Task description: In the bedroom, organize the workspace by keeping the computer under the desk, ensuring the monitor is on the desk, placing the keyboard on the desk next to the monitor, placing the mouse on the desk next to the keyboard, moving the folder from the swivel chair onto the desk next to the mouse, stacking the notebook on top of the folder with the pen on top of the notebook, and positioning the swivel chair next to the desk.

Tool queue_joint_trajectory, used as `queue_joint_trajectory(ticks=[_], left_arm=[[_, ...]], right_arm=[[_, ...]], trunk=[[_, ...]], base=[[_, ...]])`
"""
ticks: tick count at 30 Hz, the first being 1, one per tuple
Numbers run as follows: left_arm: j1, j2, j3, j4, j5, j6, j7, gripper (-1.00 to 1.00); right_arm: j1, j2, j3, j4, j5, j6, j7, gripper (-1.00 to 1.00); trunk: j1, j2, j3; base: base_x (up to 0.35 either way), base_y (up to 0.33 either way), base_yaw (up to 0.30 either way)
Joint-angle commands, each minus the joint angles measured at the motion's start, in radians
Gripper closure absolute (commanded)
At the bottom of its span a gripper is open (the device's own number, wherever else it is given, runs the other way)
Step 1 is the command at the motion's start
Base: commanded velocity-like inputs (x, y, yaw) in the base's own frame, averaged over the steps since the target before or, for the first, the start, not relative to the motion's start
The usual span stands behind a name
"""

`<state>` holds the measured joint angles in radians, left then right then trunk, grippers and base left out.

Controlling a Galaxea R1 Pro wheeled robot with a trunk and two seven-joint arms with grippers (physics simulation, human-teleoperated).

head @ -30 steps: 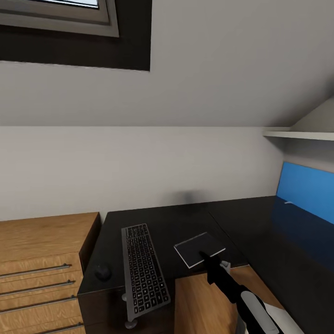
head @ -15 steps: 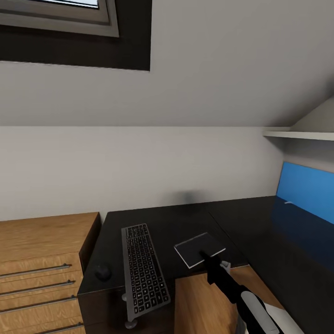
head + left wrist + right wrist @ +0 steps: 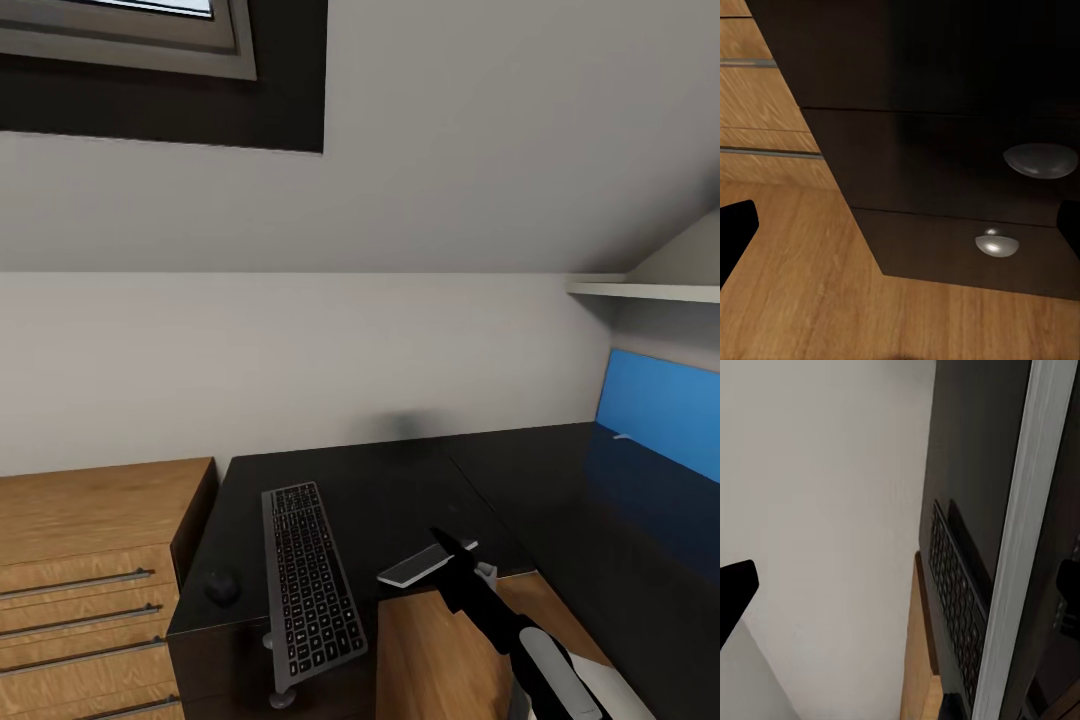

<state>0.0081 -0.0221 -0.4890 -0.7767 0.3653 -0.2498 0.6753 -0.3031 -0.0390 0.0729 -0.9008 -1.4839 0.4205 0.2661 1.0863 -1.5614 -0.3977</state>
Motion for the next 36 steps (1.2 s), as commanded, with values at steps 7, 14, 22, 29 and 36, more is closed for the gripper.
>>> queue_joint_trajectory(ticks=[7, 14, 22, 29, 36], left_arm=[[0.0, 0.001, -0.003, -0.001, 0.01, -0.006, 0.003, -1.0], [0.0, 0.001, -0.003, -0.001, 0.01, -0.006, 0.001, -1.0], [0.0, 0.001, -0.002, -0.004, 0.01, -0.007, 0.003, -1.0], [0.0, 0.001, -0.001, -0.02, 0.01, -0.008, 0.003, -1.0], [0.0, 0.005, 0.0, -0.037, 0.01, -0.008, 0.003, -1.0]], right_arm=[[0.0, -0.001, 0.002, 0.0, -0.006, 0.001, 0.002, -1.0], [0.0, -0.001, 0.002, 0.001, -0.004, 0.001, 0.003, -1.0], [0.0, -0.001, 0.001, 0.003, -0.004, 0.0, 0.002, -1.0], [0.0, -0.001, 0.0, 0.013, -0.004, -0.001, 0.001, -1.0], [0.0, -0.001, -0.001, 0.029, -0.003, -0.005, -0.001, -1.0]], trunk=[[0.0, -0.001, -0.001], [0.0, -0.001, -0.001], [0.0, -0.001, -0.001], [0.0, -0.001, -0.001], [0.0, -0.001, -0.001]], base=[[0.0, 0.0, 0.0], [-0.148, 0.0, 0.0], [-0.086, 0.0, 0.0], [-0.012, 0.0, 0.0], [-0.001, 0.0, 0.0]])
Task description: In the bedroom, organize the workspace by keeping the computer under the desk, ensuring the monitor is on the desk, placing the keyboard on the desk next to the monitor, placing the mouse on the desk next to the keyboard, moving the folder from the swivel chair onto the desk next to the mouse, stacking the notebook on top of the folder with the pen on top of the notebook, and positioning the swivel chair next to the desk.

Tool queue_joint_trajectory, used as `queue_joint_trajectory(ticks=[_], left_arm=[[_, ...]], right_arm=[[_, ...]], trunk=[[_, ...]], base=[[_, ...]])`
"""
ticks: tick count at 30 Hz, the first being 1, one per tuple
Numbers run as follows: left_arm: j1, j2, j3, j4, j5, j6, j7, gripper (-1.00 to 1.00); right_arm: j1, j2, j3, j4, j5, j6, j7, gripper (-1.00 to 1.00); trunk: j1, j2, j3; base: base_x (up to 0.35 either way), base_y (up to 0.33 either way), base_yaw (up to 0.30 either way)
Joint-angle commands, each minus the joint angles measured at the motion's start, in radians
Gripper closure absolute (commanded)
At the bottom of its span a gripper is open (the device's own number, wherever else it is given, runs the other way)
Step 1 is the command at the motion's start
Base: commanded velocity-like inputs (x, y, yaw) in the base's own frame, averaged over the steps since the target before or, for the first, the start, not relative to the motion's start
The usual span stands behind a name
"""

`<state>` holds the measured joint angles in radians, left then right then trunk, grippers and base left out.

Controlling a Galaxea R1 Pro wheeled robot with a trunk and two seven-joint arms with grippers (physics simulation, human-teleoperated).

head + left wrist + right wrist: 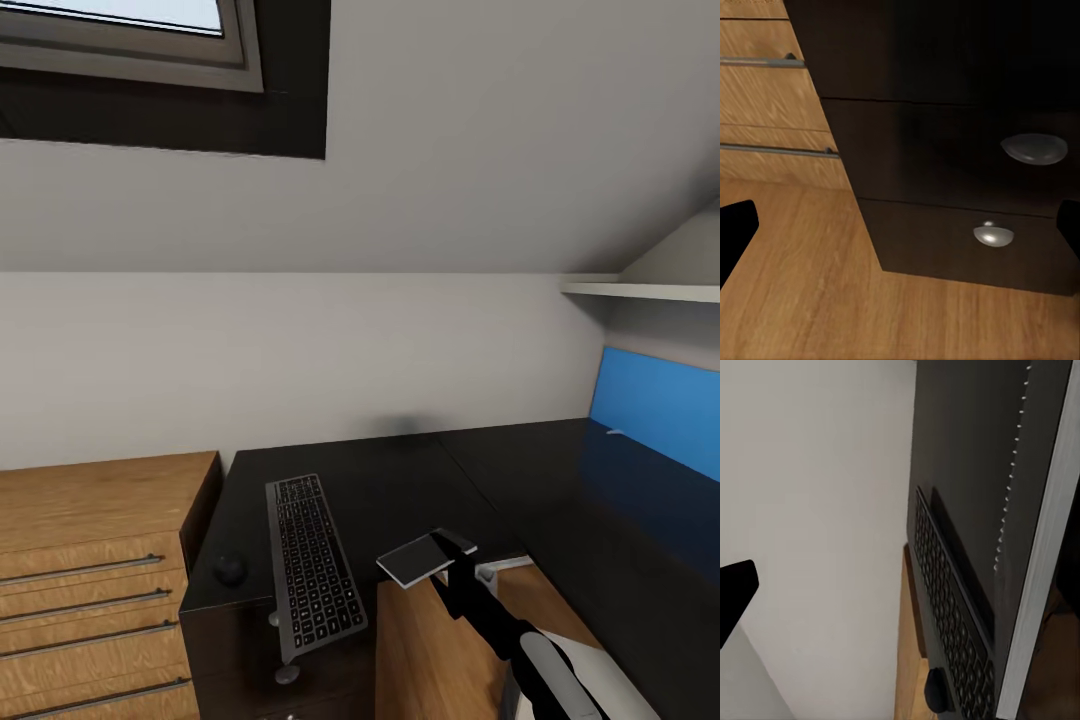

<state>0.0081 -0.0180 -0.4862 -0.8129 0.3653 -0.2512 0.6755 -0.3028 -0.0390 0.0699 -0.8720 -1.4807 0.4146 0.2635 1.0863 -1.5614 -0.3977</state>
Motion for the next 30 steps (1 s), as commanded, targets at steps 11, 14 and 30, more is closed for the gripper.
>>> queue_joint_trajectory(ticks=[11, 14, 30], left_arm=[[0.0, 0.001, -0.004, -0.003, 0.011, -0.007, 0.003, -1.0], [0.0, 0.001, -0.004, -0.003, 0.011, -0.007, 0.003, -1.0], [0.0, 0.001, -0.004, -0.003, 0.011, -0.006, 0.002, -1.0]], right_arm=[[-0.001, -0.001, 0.002, 0.01, -0.006, -0.002, -0.002, -1.0], [-0.001, -0.002, 0.002, 0.011, -0.006, -0.002, -0.003, -1.0], [-0.001, -0.002, 0.001, 0.042, -0.004, -0.006, -0.003, -1.0]], trunk=[[0.0, -0.001, -0.001], [0.0, -0.001, -0.001], [0.0, -0.001, -0.001]], base=[[0.0, 0.0, 0.0], [0.0, 0.0, 0.0], [0.0, 0.0, 0.0]])
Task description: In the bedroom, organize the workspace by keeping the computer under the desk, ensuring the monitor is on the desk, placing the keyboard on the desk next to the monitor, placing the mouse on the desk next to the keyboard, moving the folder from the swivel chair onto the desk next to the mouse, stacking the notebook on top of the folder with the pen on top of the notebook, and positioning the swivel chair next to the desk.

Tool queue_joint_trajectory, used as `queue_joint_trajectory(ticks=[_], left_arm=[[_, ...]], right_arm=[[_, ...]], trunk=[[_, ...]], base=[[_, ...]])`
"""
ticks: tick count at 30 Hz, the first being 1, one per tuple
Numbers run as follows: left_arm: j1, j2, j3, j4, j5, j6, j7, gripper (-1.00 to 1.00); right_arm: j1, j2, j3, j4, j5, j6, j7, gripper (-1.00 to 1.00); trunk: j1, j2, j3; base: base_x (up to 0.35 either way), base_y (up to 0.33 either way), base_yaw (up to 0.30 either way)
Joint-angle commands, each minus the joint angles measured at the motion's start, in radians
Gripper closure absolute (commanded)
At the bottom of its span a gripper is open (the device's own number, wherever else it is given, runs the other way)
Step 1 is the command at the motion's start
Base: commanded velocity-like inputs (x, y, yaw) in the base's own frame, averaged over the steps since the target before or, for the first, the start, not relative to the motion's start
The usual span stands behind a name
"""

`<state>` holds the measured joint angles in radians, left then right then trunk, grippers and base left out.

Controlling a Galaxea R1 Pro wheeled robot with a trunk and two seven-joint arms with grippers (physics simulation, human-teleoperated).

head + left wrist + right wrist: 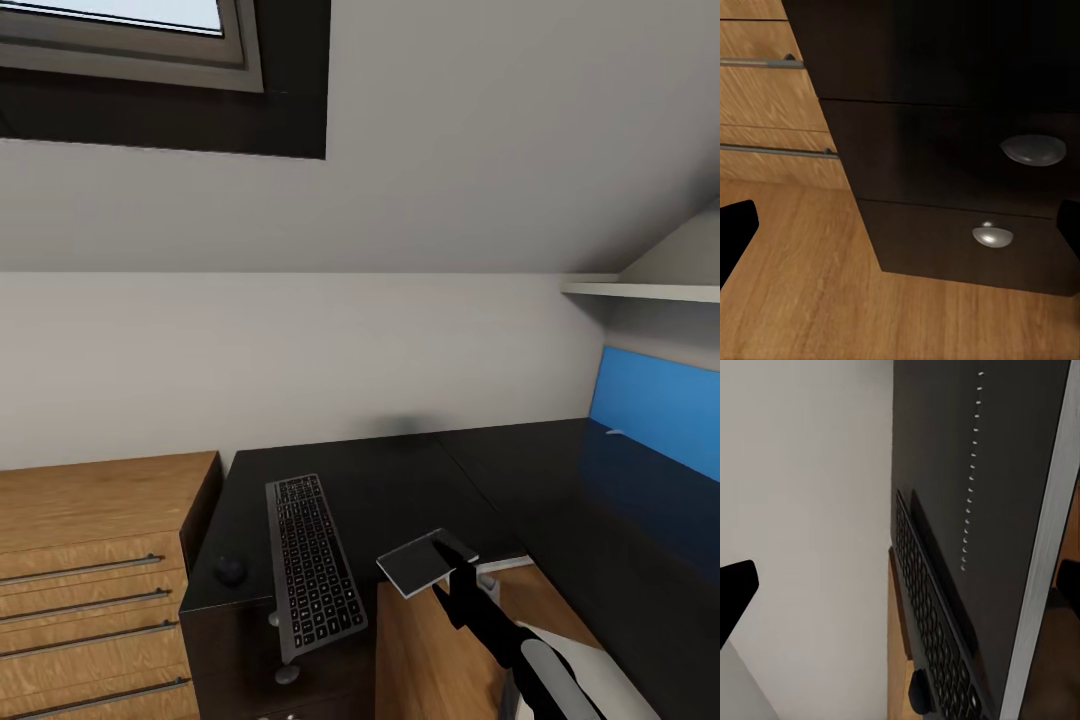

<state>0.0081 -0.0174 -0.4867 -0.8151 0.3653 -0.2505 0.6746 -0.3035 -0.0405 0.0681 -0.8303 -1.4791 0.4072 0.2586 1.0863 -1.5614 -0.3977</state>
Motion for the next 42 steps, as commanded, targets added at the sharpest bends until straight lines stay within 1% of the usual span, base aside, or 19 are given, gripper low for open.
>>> queue_joint_trajectory(ticks=[1, 12, 36, 42], left_arm=[[0.0, 0.001, -0.004, -0.001, 0.01, -0.006, 0.002, -1.0], [0.0, 0.001, -0.005, 0.0, 0.011, -0.006, 0.002, -1.0], [0.0, 0.001, -0.006, 0.001, 0.01, -0.006, 0.002, -1.0], [0.0, 0.001, -0.004, 0.001, 0.011, -0.006, 0.001, -1.0]], right_arm=[[-0.001, -0.001, 0.002, 0.002, -0.006, 0.001, 0.001, -1.0], [-0.002, -0.001, 0.001, 0.008, -0.006, 0.001, -0.032, -1.0], [-0.002, -0.001, 0.0, 0.008, -0.006, 0.001, -0.035, -1.0], [-0.002, -0.001, -0.001, 0.008, -0.006, 0.001, -0.035, -1.0]], trunk=[[0.0, -0.001, -0.001], [0.0, -0.001, -0.001], [0.0, -0.001, -0.001], [0.0, -0.001, -0.001]], base=[[0.0, 0.0, 0.0], [0.0, 0.0, 0.0], [-0.001, 0.0, 0.0], [-0.167, 0.0, 0.0]])
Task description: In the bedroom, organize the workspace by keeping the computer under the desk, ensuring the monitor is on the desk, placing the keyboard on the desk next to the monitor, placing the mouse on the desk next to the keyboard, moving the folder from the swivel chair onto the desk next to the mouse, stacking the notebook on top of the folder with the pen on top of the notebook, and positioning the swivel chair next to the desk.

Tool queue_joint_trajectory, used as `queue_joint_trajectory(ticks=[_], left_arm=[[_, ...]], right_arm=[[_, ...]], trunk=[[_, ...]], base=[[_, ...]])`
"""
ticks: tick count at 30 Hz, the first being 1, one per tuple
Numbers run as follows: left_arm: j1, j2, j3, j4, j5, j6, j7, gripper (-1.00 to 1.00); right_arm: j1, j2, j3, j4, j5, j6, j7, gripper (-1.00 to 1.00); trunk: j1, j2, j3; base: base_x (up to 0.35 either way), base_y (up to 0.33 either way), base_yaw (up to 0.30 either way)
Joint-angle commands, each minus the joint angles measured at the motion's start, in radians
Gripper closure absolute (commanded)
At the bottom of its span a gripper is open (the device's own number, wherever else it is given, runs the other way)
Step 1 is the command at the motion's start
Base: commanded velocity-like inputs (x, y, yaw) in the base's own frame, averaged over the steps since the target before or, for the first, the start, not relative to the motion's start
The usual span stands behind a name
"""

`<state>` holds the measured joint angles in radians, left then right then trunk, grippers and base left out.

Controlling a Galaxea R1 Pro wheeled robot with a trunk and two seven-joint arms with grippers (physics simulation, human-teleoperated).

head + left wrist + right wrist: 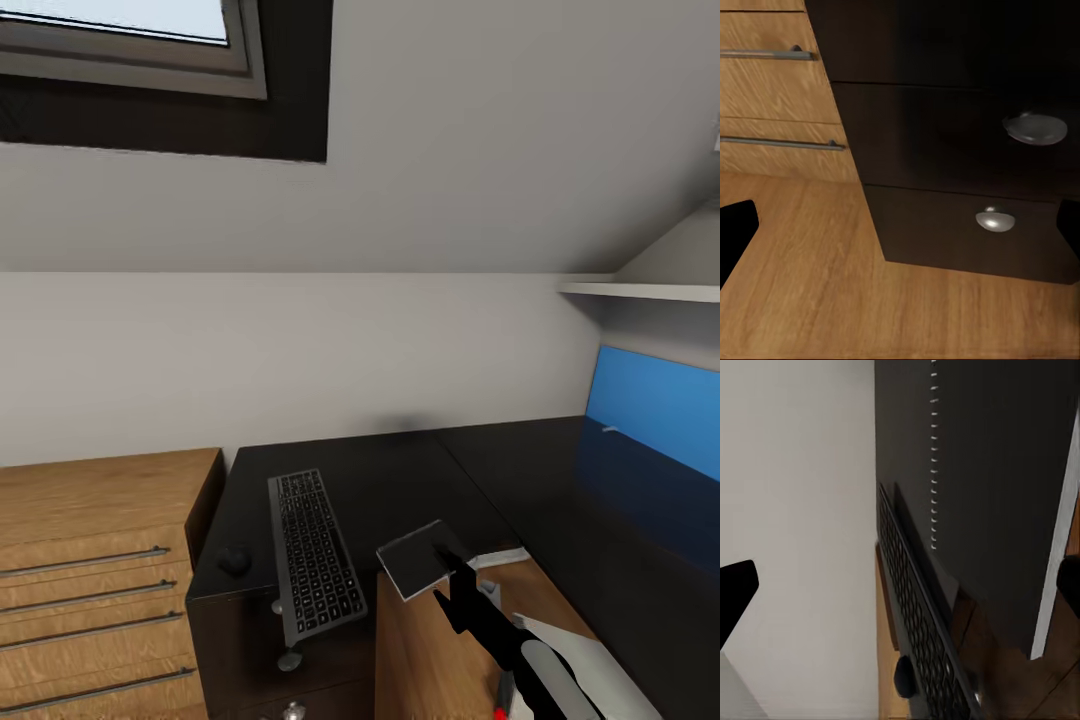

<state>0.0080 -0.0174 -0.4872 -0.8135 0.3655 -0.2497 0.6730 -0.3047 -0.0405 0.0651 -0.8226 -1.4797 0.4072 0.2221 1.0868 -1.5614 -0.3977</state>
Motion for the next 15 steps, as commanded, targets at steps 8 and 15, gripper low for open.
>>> queue_joint_trajectory(ticks=[8, 15], left_arm=[[0.0, 0.001, -0.002, -0.001, 0.011, -0.006, 0.002, -1.0], [0.0, 0.001, -0.002, -0.001, 0.01, -0.006, 0.003, -1.0]], right_arm=[[-0.001, -0.001, 0.002, 0.0, -0.005, 0.001, 0.002, -1.0], [-0.001, -0.001, 0.002, 0.003, -0.005, 0.001, 0.002, -1.0]], trunk=[[-0.001, -0.001, -0.001], [-0.001, -0.001, -0.001]], base=[[-0.308, 0.0, 0.0], [-0.32, -0.072, 0.0]])
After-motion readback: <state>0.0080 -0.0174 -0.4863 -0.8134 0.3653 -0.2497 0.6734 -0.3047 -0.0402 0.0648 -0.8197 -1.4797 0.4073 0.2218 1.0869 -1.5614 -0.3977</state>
